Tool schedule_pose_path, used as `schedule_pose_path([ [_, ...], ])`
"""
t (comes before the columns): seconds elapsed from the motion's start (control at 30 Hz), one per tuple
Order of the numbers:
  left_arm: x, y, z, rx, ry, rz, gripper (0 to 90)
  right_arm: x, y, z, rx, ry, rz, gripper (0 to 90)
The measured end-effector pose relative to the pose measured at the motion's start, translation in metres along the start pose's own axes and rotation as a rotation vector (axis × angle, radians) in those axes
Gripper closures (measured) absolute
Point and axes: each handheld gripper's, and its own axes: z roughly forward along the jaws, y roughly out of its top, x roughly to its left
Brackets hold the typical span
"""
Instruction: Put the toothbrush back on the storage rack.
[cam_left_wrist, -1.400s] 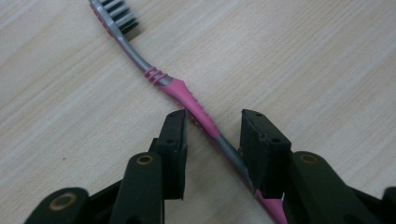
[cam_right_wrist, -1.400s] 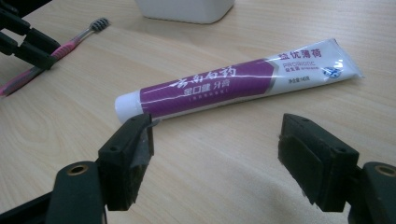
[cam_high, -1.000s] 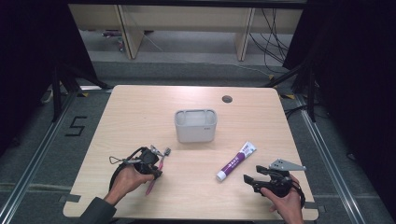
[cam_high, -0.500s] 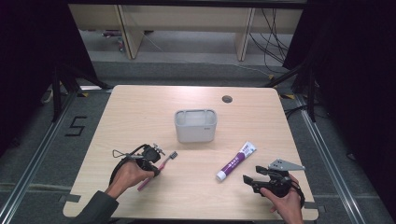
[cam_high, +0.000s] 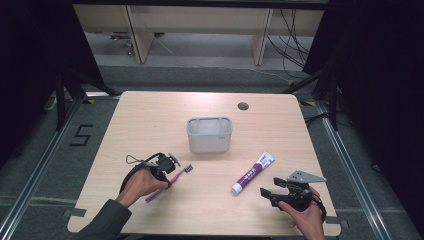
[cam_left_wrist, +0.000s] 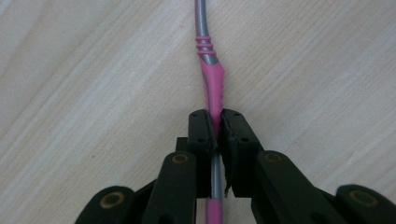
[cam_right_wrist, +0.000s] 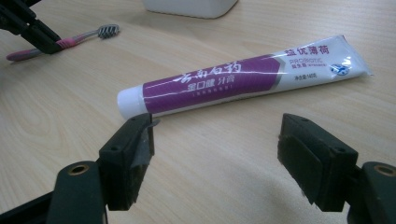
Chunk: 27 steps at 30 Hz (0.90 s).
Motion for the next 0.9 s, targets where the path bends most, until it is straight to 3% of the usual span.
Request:
schedule_pose_path([
  [0.13, 0.000, 0.003, 0.000, 0.022, -0.001, 0.026, 82.0, 0.000, 0.000, 0.001, -0.006, 0.025, 0.018, 28.1],
  [0.2, 0.000, 0.004, 0.001, 0.031, 0.002, 0.031, 82.0, -0.001, 0.000, 0.001, -0.006, 0.005, 0.001, 28.2],
  [0.3, 0.000, 0.006, 0.001, 0.046, -0.001, 0.034, 82.1, 0.000, 0.000, 0.002, 0.001, 0.018, 0.017, 28.5],
  [0.33, 0.000, 0.006, 0.001, 0.051, -0.001, 0.036, 82.2, 0.000, 0.000, 0.000, -0.006, -0.008, -0.002, 28.5],
  [0.4, 0.001, 0.007, 0.001, 0.059, 0.003, 0.044, 82.3, 0.000, 0.000, 0.002, -0.003, 0.026, 0.023, 28.5],
  [0.47, 0.001, 0.008, 0.000, 0.067, 0.001, 0.047, 82.3, 0.000, 0.000, 0.000, -0.003, 0.002, 0.007, 28.6],
  [0.57, 0.001, 0.008, 0.001, 0.071, 0.010, 0.055, 82.5, 0.001, 0.000, 0.001, -0.003, 0.006, 0.033, 28.6],
  [0.6, 0.000, 0.009, 0.000, 0.083, 0.014, 0.075, 82.6, 0.000, 0.000, 0.001, 0.000, 0.016, 0.027, 28.8],
  [0.77, -0.001, 0.010, -0.001, 0.062, 0.019, 0.093, 83.0, 0.000, 0.000, 0.001, -0.003, 0.038, 0.030, 29.0],
  [0.83, 0.000, 0.010, -0.006, 0.039, 0.018, 0.094, 83.0, 0.000, 0.001, -0.001, 0.012, 0.011, 0.034, 29.0],
  [0.9, 0.002, 0.009, -0.011, 0.015, 0.015, 0.089, 83.0, 0.000, 0.001, -0.001, 0.009, 0.014, 0.026, 29.1],
])
